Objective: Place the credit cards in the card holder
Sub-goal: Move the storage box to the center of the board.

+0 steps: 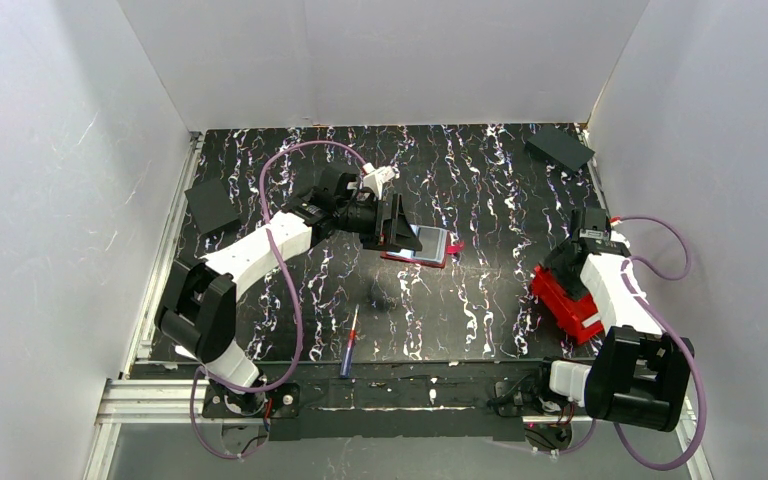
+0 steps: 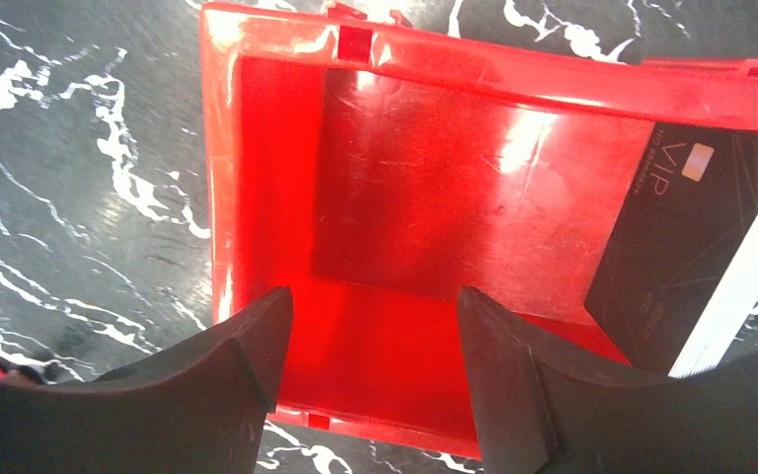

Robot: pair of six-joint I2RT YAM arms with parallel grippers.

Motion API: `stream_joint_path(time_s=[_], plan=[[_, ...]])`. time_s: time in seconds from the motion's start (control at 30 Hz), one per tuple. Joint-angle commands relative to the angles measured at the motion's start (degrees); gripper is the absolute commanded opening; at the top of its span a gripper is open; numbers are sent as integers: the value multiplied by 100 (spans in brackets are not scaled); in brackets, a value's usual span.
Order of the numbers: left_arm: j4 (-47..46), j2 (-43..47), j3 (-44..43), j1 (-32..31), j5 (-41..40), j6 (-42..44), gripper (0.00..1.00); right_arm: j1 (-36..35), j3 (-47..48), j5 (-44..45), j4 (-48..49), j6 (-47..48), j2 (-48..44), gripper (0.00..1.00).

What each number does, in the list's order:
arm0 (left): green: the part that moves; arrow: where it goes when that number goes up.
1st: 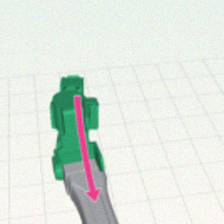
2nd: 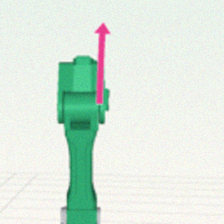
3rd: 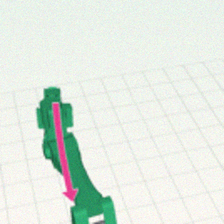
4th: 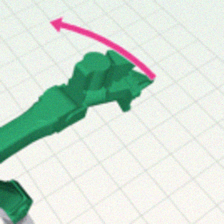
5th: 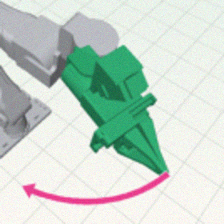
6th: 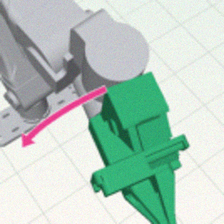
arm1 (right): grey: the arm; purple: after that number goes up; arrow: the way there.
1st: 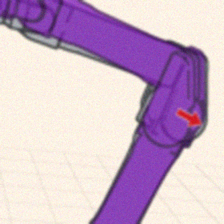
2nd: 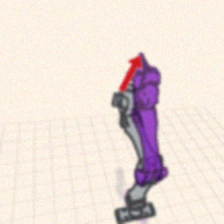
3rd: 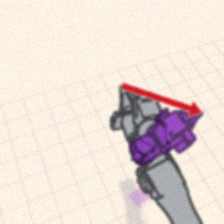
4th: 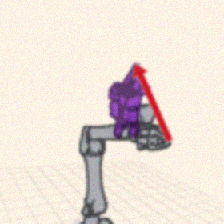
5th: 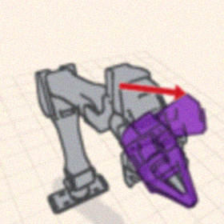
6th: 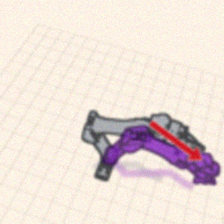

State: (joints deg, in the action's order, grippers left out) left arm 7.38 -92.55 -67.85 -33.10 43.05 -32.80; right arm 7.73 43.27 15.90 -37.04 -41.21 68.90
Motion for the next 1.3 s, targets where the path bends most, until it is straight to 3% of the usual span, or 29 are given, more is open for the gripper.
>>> stream_joint_path(time_s=[0.0, 0.53, 0.87, 1.27], plan=[[45, -55, -24, 14, 162, 89, 84, -51, 128, -130, 521, -543, 61, 71], [142, -201, -51, 14, 167, 178, 84, -49, 978, 101, 1312, -346, 1429, 76], [183, -61, -81, 14, 177, 216, 84, -56, 1099, -212, 2272, 263, 2157, 77], [278, 193, -137, 39, 158, 305, 85, -76, 1814, -647, 2612, 1436, 3100, 78]])
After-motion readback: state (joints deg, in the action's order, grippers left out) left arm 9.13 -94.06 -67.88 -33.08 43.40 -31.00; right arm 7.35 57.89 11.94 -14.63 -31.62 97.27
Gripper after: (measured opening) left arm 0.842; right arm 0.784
